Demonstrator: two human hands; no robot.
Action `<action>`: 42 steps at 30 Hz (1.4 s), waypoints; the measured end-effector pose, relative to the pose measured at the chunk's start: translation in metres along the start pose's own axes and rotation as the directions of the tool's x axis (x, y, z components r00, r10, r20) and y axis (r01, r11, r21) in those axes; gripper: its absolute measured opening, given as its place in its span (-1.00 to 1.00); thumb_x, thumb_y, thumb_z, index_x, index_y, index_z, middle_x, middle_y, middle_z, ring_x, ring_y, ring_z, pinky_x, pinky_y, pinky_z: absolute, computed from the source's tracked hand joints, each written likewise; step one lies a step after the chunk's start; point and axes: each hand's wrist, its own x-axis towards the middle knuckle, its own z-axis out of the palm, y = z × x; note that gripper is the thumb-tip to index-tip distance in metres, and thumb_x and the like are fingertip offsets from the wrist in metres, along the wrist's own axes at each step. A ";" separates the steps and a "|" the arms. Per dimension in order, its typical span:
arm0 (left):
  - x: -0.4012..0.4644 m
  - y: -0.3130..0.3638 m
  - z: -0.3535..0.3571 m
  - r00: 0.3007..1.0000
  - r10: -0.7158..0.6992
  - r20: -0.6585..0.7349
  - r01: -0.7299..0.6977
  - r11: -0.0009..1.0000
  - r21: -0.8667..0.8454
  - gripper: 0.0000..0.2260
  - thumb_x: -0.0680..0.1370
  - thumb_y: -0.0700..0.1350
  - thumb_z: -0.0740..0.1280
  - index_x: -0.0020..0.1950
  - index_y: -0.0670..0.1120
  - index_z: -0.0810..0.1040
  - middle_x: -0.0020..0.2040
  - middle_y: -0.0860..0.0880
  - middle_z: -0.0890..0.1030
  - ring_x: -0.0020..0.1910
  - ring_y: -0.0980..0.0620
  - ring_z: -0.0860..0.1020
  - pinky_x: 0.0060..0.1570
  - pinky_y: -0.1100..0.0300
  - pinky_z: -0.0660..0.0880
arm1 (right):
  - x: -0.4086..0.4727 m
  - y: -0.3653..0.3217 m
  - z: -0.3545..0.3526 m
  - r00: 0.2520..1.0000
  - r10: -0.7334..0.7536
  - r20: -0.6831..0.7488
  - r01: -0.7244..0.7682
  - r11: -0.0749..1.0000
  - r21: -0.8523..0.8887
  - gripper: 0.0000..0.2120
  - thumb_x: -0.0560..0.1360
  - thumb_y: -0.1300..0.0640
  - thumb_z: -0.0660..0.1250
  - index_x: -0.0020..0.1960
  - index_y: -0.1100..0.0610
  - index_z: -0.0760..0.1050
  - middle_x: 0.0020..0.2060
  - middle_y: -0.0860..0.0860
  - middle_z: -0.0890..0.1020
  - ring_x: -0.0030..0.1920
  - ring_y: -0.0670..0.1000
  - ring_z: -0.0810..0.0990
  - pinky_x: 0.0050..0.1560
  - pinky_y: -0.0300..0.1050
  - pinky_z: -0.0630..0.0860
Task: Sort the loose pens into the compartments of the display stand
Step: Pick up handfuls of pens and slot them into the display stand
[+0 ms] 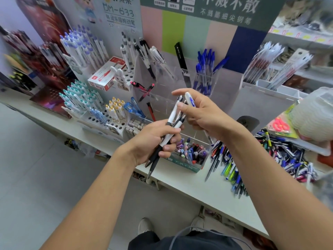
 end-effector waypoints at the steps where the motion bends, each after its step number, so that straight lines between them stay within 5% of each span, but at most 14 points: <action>1: -0.001 0.000 0.000 1.000 0.000 0.011 0.000 1.000 -0.016 -0.91 0.62 -0.21 0.23 0.11 -0.19 0.44 -0.32 -0.04 0.36 -0.50 0.10 0.29 -0.60 0.32 0.24 | -0.001 0.001 0.002 1.000 -0.008 -0.015 0.009 1.000 0.025 -0.76 0.69 0.06 0.22 0.32 0.01 0.50 -0.45 -0.09 0.31 -0.50 -0.10 0.19 -0.53 -0.26 0.15; 7: -0.002 0.001 0.000 1.000 -0.003 0.028 0.003 1.000 0.013 -0.93 0.62 -0.30 0.22 0.01 -0.15 0.38 -0.30 -0.06 0.38 -0.50 0.10 0.32 -0.60 0.31 0.28 | -0.005 0.006 0.011 0.997 -0.037 -0.070 0.034 0.999 -0.038 -0.73 0.69 0.05 0.20 0.26 0.12 0.59 -0.47 -0.08 0.37 -0.50 -0.10 0.21 -0.52 -0.28 0.18; 11: 0.004 -0.003 0.003 0.995 -0.002 -0.104 0.010 0.997 0.076 -0.91 0.62 -0.32 0.24 -0.01 -0.15 0.40 -0.32 -0.07 0.41 -0.50 0.09 0.33 -0.56 0.28 0.29 | -0.010 0.004 0.016 0.992 -0.121 -0.032 0.107 0.952 -0.287 -0.76 0.67 0.17 0.24 0.28 0.13 0.58 -0.45 -0.28 0.55 -0.44 -0.25 0.46 -0.38 -0.42 0.37; 13: 0.007 -0.004 0.003 0.982 0.034 -0.185 -0.014 0.994 0.107 -0.91 0.63 -0.29 0.25 -0.02 -0.14 0.38 -0.33 -0.04 0.40 -0.51 0.10 0.30 -0.57 0.29 0.24 | -0.011 0.001 0.014 0.973 -0.175 -0.149 0.126 0.948 -0.291 -0.78 0.68 0.13 0.22 0.23 0.07 0.60 -0.30 -0.30 0.63 -0.32 -0.32 0.54 -0.28 -0.43 0.41; 17: 0.007 0.000 -0.005 0.927 0.147 -0.345 -0.136 0.989 0.056 -0.87 0.66 -0.18 0.27 -0.06 -0.08 0.37 -0.36 0.03 0.35 -0.50 0.13 0.25 -0.59 0.32 0.22 | -0.004 -0.012 -0.010 0.786 -0.359 -0.503 0.223 0.924 -0.311 -0.64 0.71 -0.01 0.09 -0.13 0.05 0.56 -0.15 0.00 0.60 -0.15 -0.08 0.55 -0.08 -0.12 0.52; 21: 0.004 0.007 -0.014 0.874 0.163 -0.457 -0.252 0.958 -0.140 -0.85 0.66 -0.13 0.27 -0.05 -0.09 0.33 -0.39 0.02 0.40 -0.50 0.11 0.36 -0.56 0.29 0.37 | 0.008 -0.045 -0.033 0.595 -0.560 -0.576 0.322 0.823 -0.468 -0.58 0.71 0.01 0.15 -0.12 0.34 0.47 -0.35 -0.09 0.44 -0.33 -0.07 0.45 -0.30 0.01 0.43; 26: -0.003 0.005 -0.027 0.855 0.173 -0.488 -0.330 0.909 -0.256 -0.82 0.64 -0.13 0.30 0.03 -0.25 0.58 -0.27 -0.07 0.63 -0.38 0.09 0.58 -0.33 0.30 0.60 | 0.025 -0.053 -0.022 0.794 -0.455 -0.403 0.221 0.834 -0.506 -0.70 0.67 0.07 0.27 -0.02 0.32 0.56 -0.31 0.08 0.62 -0.36 0.01 0.68 -0.26 0.05 0.68; 32: -0.015 -0.009 -0.051 0.925 0.173 -0.338 -0.280 0.911 -0.301 -0.78 0.67 -0.29 0.17 0.30 -0.11 0.38 -0.27 -0.04 0.48 -0.47 0.13 0.36 -0.56 0.36 0.32 | 0.028 -0.021 0.030 0.916 -0.360 -0.175 0.224 0.823 -0.522 -0.80 0.66 0.09 0.26 0.08 0.16 0.63 -0.32 -0.06 0.56 -0.33 -0.15 0.48 -0.26 -0.17 0.50; 35: -0.022 -0.007 -0.057 0.931 0.196 -0.307 -0.262 0.947 -0.188 -0.55 0.66 -0.33 0.18 0.41 0.14 0.38 -0.22 -0.07 0.57 -0.46 0.10 0.36 -0.56 0.35 0.31 | 0.043 -0.025 0.028 0.835 -0.395 -0.383 0.229 0.882 -0.411 -0.75 0.65 0.06 0.30 -0.04 0.23 0.61 -0.37 -0.01 0.57 -0.37 -0.04 0.54 -0.26 0.13 0.57; 39: -0.022 0.007 -0.063 0.918 0.230 -0.323 -0.293 0.942 -0.162 -0.58 0.67 -0.30 0.19 0.41 0.13 0.44 -0.17 -0.08 0.60 -0.47 0.10 0.37 -0.55 0.34 0.31 | 0.074 -0.078 0.000 0.552 -0.645 -0.529 0.387 0.759 -0.523 -0.83 0.61 -0.04 0.33 -0.12 0.01 0.53 -0.28 -0.03 0.65 -0.27 0.07 0.68 -0.21 0.18 0.61; 40: -0.021 0.012 -0.062 0.914 0.233 -0.333 -0.301 0.939 -0.169 -0.61 0.66 -0.30 0.19 0.40 0.10 0.44 -0.16 -0.09 0.62 -0.47 0.10 0.38 -0.54 0.34 0.32 | 0.083 -0.090 -0.005 0.524 -0.690 -0.500 0.388 0.715 -0.582 -0.83 0.60 -0.04 0.34 -0.09 0.02 0.54 -0.22 -0.01 0.66 -0.22 0.05 0.69 -0.17 0.11 0.62; 42: -0.017 0.018 -0.060 0.915 0.237 -0.327 -0.311 0.930 -0.196 -0.62 0.66 -0.30 0.21 0.38 0.08 0.41 -0.11 -0.11 0.66 -0.46 0.09 0.39 -0.52 0.32 0.33 | 0.106 -0.105 -0.007 0.595 -0.691 -0.410 0.273 0.653 -0.706 -0.84 0.59 0.01 0.38 0.05 0.10 0.59 -0.10 -0.01 0.67 -0.10 0.00 0.68 -0.04 -0.07 0.63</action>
